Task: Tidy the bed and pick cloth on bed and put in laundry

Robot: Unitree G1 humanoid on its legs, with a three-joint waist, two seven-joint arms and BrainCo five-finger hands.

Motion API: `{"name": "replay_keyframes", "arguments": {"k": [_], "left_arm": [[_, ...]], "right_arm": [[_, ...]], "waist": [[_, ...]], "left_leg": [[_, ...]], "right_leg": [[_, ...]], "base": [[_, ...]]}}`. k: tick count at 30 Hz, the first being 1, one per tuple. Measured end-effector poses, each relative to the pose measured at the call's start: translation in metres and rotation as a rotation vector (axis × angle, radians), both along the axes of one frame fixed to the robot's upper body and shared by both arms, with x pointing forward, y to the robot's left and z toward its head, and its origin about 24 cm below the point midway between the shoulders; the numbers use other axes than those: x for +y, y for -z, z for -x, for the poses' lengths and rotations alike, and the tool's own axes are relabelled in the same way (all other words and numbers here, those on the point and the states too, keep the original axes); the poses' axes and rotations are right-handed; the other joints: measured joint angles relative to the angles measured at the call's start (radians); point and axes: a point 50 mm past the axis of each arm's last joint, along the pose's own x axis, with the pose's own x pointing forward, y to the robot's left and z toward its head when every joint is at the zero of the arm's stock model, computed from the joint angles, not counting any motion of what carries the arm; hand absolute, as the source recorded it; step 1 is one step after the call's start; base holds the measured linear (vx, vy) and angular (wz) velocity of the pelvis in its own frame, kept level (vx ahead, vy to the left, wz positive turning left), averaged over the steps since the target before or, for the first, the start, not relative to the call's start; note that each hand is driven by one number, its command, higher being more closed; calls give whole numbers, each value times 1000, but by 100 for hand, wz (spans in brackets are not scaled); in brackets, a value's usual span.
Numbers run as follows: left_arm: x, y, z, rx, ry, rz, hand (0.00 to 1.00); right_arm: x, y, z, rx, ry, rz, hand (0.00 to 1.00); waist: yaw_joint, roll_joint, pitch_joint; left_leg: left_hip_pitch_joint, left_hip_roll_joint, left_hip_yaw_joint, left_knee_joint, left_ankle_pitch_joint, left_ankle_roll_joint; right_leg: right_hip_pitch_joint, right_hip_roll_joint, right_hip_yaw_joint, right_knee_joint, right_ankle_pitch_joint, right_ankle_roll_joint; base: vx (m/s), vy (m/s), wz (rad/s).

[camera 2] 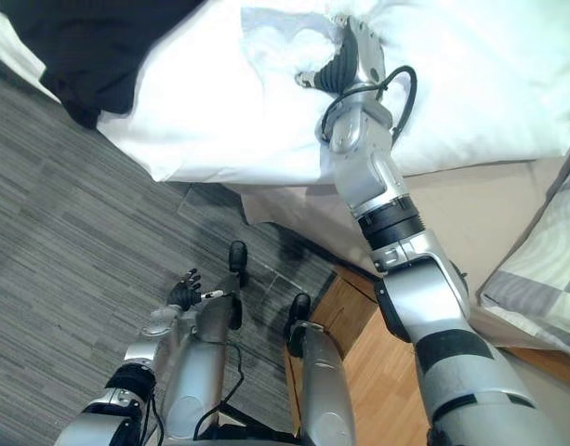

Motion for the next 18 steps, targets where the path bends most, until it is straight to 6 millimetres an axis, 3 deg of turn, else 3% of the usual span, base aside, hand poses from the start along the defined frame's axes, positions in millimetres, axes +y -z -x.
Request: {"name": "replay_keyframes", "arguments": {"k": [6,13,15,16,18], "left_arm": [[-7,0,-1,3,9,25,0],[-13,8,5,49,29,-17,0],[-15,16,11,89,51,-36,0],[-18,23,19,115,65,-41,0],[-20,26,23,127,78,-52,0]], "right_arm": [[5,21,1,-15,-69,-157,100],[-4,63,12,-40,-99,-451,100],[-3,74,19,-50,-106,-525,100],[0,90,24,-29,-114,-576,100],[-2,101,28,-20,-111,-597,100]], "waist": [[-19,-15,-10],[-26,-16,-20],[-38,-16,-20],[-55,-17,-20],[-57,-16,-20]], "left_leg": [[27,5,24,11,-11,-1],[131,3,79,-46,-1,2],[174,-7,97,-84,12,6],[218,-17,113,-112,19,9],[245,-22,123,-126,20,9]], "right_leg": [[19,1,28,-1,1,2],[68,-2,86,-4,3,7],[84,-5,108,-7,6,12],[113,-15,110,-13,6,15],[130,-19,123,-17,3,21]], "base": [[34,-25,-10],[0,-31,-19],[20,-24,-24],[47,-6,-18],[44,3,-14]]}}
